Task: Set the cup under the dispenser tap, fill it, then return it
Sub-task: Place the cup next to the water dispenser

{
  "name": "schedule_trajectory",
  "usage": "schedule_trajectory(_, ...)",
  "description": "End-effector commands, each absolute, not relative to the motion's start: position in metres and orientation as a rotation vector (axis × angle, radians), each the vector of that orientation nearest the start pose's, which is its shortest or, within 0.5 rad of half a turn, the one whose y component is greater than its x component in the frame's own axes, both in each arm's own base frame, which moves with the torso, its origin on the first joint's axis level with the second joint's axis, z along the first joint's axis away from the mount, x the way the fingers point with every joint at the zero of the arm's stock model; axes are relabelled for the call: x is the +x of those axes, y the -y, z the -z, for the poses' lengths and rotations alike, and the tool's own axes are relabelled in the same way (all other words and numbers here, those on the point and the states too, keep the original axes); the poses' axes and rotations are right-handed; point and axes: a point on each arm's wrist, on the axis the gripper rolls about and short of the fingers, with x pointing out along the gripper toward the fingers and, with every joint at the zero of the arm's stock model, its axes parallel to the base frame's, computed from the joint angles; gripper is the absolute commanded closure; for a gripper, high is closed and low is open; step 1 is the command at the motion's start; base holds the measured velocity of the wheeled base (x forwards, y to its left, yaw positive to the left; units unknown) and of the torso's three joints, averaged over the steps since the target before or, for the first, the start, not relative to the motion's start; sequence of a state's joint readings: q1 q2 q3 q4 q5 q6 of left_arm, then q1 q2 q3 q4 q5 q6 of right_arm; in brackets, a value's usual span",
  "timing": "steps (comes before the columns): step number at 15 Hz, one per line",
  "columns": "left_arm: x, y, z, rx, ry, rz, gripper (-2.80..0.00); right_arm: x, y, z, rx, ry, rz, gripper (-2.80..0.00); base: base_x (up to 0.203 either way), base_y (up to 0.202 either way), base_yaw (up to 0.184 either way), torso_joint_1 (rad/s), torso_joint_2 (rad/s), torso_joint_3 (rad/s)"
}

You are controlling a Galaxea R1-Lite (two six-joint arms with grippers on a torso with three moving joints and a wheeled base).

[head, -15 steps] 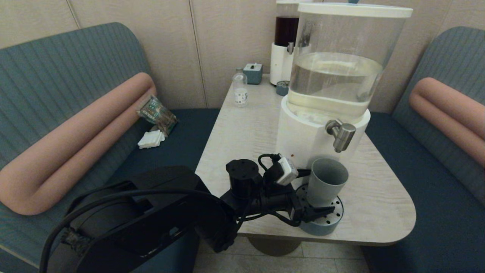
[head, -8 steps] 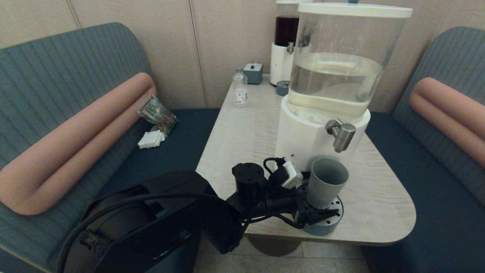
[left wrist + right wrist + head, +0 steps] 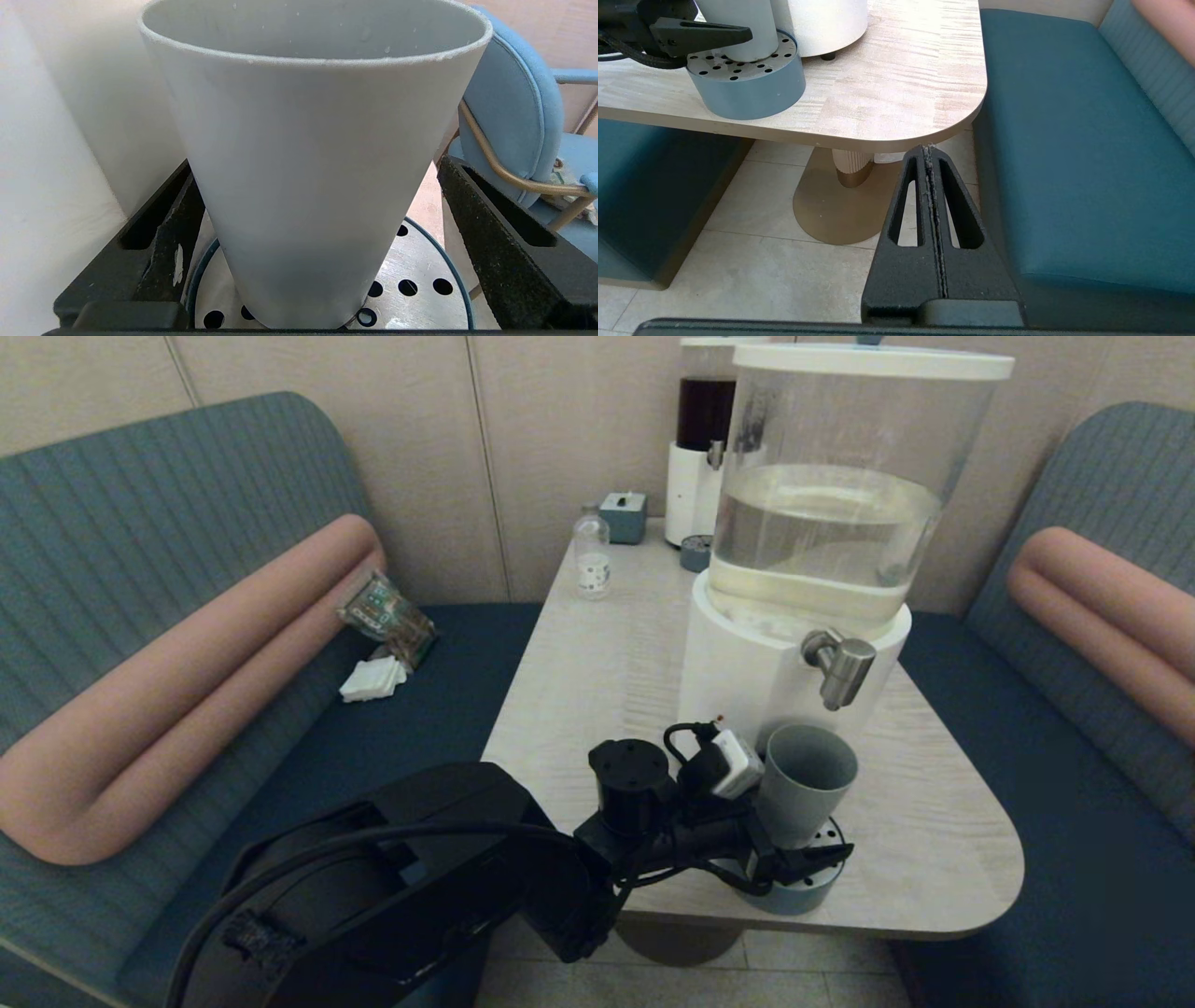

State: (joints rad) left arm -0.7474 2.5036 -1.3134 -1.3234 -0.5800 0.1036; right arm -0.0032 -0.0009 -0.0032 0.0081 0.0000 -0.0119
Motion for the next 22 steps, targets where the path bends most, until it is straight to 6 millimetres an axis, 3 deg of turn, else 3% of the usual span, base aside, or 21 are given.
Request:
schedule_trajectory(1, 0.338, 0.332, -0.058, 0.076, 0.219, 1.32, -2.8, -0.023, 0.0, -0.076, -0.012, -0.005, 0.003, 0.0, 0.0, 0.0, 0.0, 0.0, 0.0, 0.0)
schedule_trajectory(2, 0.339, 0.332, -0.056, 0.076, 0.213, 1.32, -2.8, -0.023, 0.0, -0.075, -0.012, -0.006, 0.003, 0.0, 0.0, 0.0, 0.0, 0.0, 0.0, 0.0)
schedule_trajectory(3, 0.339, 0.333, -0.054, 0.076, 0.211, 1.319, -1.88, -0.023, 0.0, -0.075, -0.012, -0.006, 0.003, 0.0, 0.0, 0.0, 0.0, 0.0, 0.0, 0.0)
schedule_trajectory(4, 0.339, 0.333, -0.053, 0.078, 0.208, 1.315, 0.0, -0.023, 0.0, -0.075, -0.011, -0.005, 0.003, 0.0, 0.0, 0.0, 0.0, 0.0, 0.0, 0.0)
schedule_trajectory(13, 0.335, 0.334, -0.062, 0.053, 0.226, 1.301, 0.0, -0.023, 0.0, -0.075, -0.011, -0.006, 0.003, 0.0, 0.0, 0.0, 0.0, 0.0, 0.0, 0.0)
schedule_trajectory(17, 0.315, 0.328, -0.073, 0.029, 0.21, 1.285, 0.0, -0.023, 0.0, -0.076, -0.012, -0.005, 0.003, 0.0, 0.0, 0.0, 0.0, 0.0, 0.0, 0.0)
schedule_trajectory(22, 0.289, 0.302, -0.097, 0.019, 0.172, 1.249, 0.0, -0.023, 0.0, -0.076, -0.011, -0.005, 0.003, 0.0, 0.0, 0.0, 0.0, 0.0, 0.0, 0.0)
